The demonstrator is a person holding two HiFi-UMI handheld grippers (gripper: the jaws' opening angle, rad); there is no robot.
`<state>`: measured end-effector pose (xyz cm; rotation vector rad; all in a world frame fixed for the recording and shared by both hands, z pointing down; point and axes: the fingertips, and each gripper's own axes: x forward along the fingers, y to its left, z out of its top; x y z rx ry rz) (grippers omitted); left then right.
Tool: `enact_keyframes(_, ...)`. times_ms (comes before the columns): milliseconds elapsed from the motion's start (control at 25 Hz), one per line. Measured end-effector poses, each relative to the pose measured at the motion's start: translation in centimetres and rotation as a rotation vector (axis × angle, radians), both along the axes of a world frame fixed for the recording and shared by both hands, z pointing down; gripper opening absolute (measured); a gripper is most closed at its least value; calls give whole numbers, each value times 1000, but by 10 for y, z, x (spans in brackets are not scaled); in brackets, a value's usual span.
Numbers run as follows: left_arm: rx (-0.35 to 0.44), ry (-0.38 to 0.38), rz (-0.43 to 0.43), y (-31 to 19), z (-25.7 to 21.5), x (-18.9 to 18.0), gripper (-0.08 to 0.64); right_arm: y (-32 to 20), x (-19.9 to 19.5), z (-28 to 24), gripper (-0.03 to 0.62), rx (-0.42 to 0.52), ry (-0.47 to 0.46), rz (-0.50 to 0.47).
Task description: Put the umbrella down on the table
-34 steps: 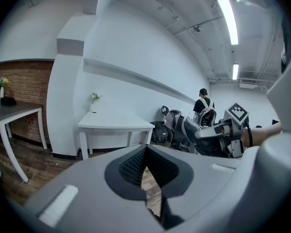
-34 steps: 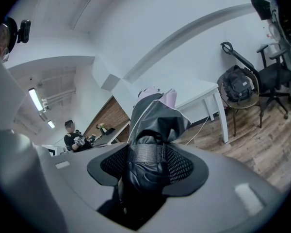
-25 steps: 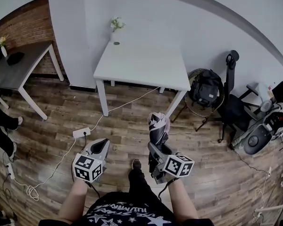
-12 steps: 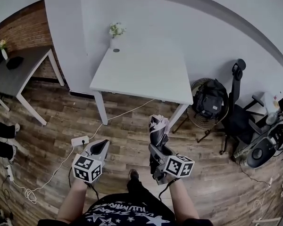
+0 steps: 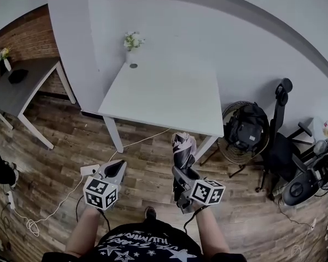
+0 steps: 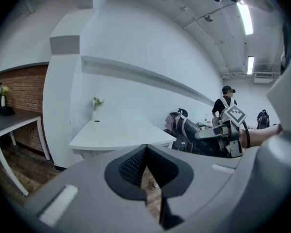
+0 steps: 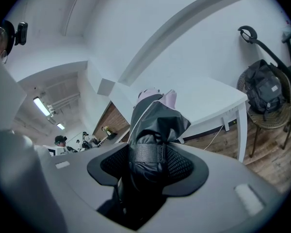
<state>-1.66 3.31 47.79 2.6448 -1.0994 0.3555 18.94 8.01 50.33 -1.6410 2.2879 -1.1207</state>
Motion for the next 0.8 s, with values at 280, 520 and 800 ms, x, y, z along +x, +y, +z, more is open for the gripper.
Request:
enact_keyframes(280,1,-7,-32,-29,0,25,4,-36,30,2,245,0,12,-30)
enact_keyframes(520,-30,-13,-52,-36,12,28,5,-46,34,11,245,-12,3,-58)
enact_keyframes(800,-57,5,-59,-64,23,29,4,-70,29,26,245,-50,-6,-72)
